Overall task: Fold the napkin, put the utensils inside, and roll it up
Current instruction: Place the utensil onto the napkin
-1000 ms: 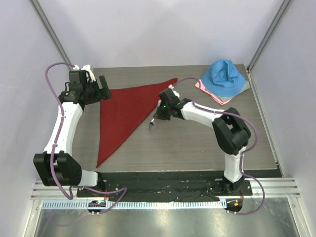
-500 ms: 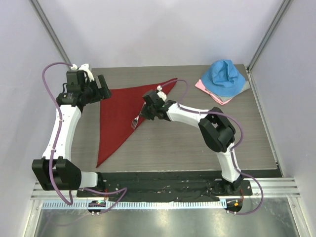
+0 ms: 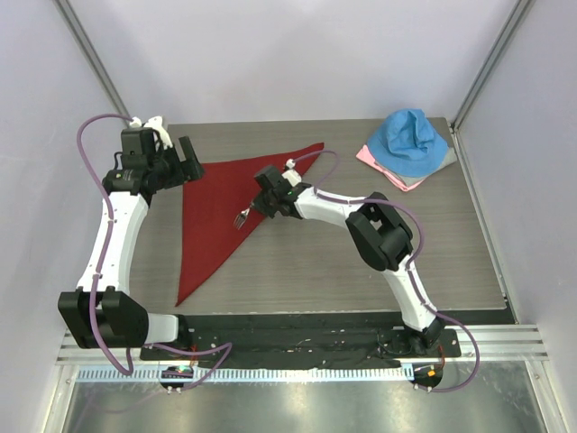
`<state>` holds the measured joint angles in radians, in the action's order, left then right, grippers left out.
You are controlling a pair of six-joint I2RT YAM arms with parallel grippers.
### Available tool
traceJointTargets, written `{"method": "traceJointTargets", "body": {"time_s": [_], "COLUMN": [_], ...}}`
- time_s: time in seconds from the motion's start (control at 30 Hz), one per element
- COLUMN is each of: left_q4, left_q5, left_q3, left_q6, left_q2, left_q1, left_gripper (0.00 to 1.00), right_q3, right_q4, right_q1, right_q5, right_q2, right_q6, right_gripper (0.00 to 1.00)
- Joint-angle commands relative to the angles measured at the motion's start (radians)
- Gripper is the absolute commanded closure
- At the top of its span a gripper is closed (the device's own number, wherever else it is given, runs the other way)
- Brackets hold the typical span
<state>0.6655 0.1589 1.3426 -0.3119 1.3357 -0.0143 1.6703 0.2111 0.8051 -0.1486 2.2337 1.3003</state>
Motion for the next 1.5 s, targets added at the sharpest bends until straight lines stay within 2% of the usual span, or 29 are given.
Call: {"method": "traceJointTargets", "body": {"time_s": [0.0,0.73,1.23,1.47], "left_q4": [-0.021,-0.014,-0.017,-0.024], "left_q5": [0.025,0.033,0.039,0.031], "left_q3": [0.027,0.033,0.030,0.027], "left_q6": [-0.010,-0.009,-0.013,-0.013], "left_q2": [-0.020,-0.021,-0.026,-0.029], "left_q1": [0.004,0.004,0.002,0.004], "left_gripper": [0.13,0.13,0.13,0.13], "right_q3": [0.052,0.095,0.153,0.140], "right_q4": [-0.036,-0.001,0.028,-0.061], "right_q1": [0.005,0.005,0.005,0.002], "right_q5": [-0.049,-0.046,-0.034,-0.026], "right_q2": [0.006,0.066,0.072,0.000], "right_q6": [0.044,0.022,-0.042,-0.136], "right_gripper": [0.99,0.98,0.58,0.55]}}
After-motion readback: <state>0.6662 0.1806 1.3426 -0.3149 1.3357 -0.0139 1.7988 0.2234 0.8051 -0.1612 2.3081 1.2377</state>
